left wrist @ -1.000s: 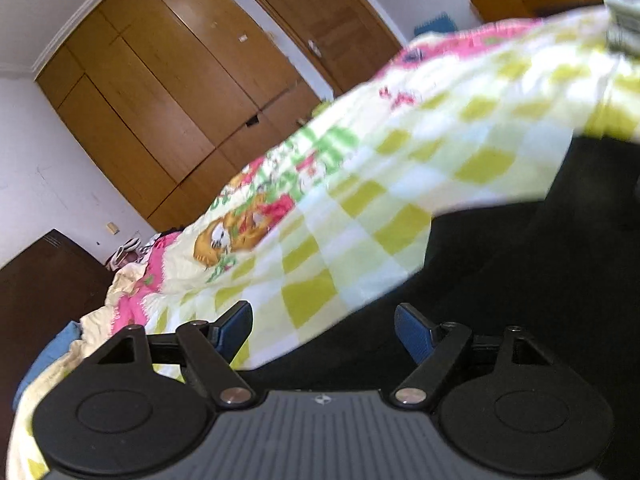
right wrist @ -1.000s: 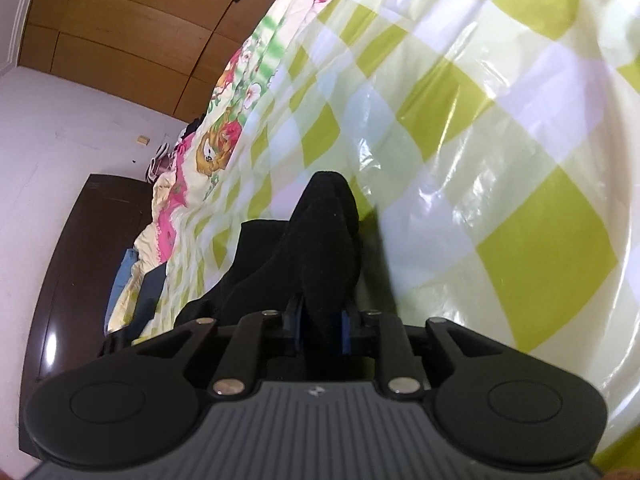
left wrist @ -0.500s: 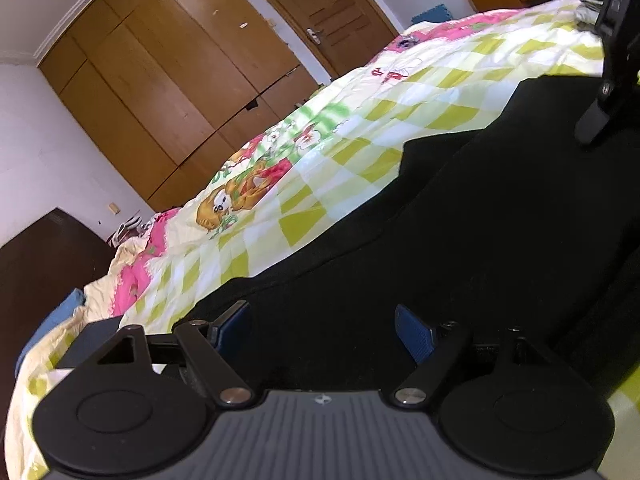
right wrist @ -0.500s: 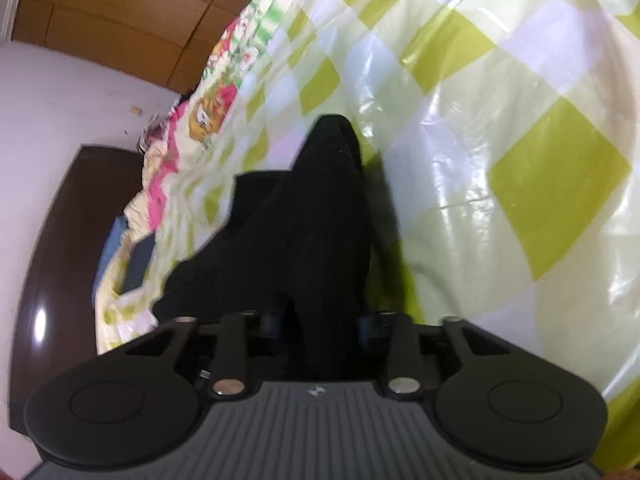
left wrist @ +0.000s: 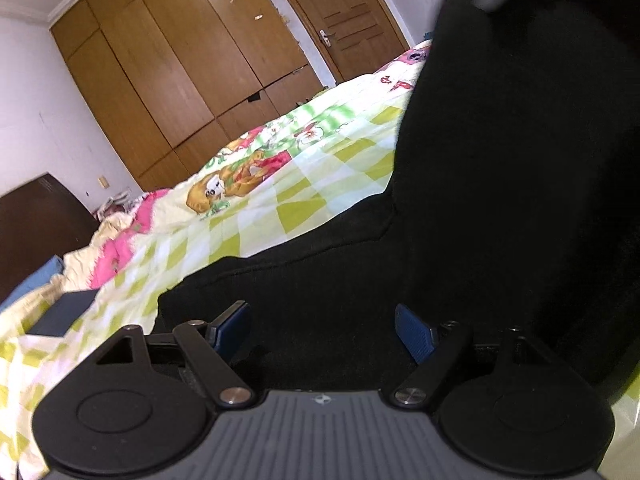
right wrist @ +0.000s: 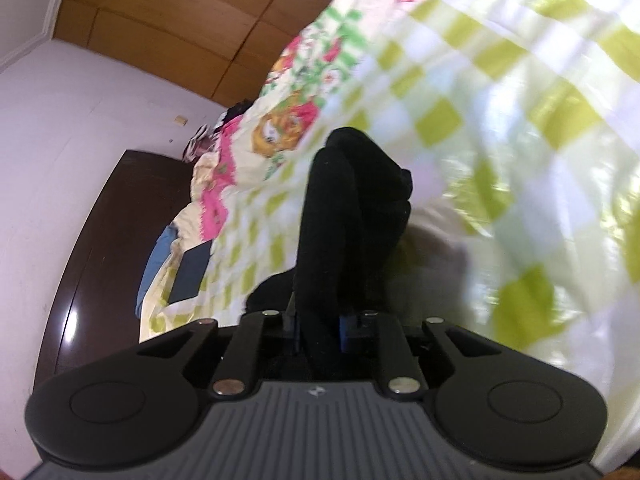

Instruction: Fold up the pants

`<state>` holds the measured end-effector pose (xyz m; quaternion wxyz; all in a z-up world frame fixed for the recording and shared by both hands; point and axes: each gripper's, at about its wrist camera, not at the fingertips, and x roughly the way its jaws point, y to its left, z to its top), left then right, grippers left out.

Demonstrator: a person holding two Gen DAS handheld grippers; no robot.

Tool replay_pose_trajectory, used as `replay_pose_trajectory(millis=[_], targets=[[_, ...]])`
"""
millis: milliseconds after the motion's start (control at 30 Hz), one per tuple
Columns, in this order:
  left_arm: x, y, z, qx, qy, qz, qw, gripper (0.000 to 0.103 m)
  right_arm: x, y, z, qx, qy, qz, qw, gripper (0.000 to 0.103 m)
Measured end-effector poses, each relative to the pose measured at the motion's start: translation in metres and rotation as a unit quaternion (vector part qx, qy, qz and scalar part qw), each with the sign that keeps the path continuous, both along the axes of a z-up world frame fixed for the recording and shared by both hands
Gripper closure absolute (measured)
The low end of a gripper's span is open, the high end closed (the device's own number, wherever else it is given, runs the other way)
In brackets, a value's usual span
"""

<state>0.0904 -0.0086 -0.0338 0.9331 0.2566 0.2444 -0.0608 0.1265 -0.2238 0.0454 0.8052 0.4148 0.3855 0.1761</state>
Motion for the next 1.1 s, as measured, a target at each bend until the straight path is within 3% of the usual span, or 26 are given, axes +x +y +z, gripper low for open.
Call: replay_pose_trajectory(millis=[300, 500, 800, 900, 1000, 1033, 1100], targets=[[0.003, 0.014, 0.004, -0.048, 0.025, -0.003, 0.9985, 0.012, 0.031, 0.075, 0.033, -0.04, -0.011, 0.033, 0.999, 0.085], [-0.002, 0.021, 0.009, -0.068, 0.028, -0.01, 0.9972, 0.012, 0.052, 0.121, 0.03, -0.064, -0.003, 0.053, 0.997, 0.085], [-0.016, 0.061, 0.028, -0.122, 0.001, 0.027, 0.9921, 0.012, 0.082, 0.193, 0.013, -0.087, 0.02, 0.091, 0.992, 0.085], [-0.016, 0.079, 0.029, -0.158, 0.014, 0.045, 0.9864, 0.012, 0.09, 0.208, 0.007, -0.087, 0.025, 0.088, 0.992, 0.085], [-0.016, 0.094, 0.03, -0.183, 0.017, 0.06, 0.9811, 0.012, 0.094, 0.215, -0.004, -0.041, 0.042, 0.095, 0.994, 0.072], [-0.018, 0.098, 0.031, -0.189, 0.016, 0.062, 0.9799, 0.012, 0.094, 0.217, -0.006, -0.009, 0.045, 0.107, 0.993, 0.071], [-0.026, 0.105, 0.03, -0.187, 0.019, 0.068, 0.9798, 0.012, 0.093, 0.219, -0.002, 0.0, 0.036, 0.118, 0.992, 0.071]])
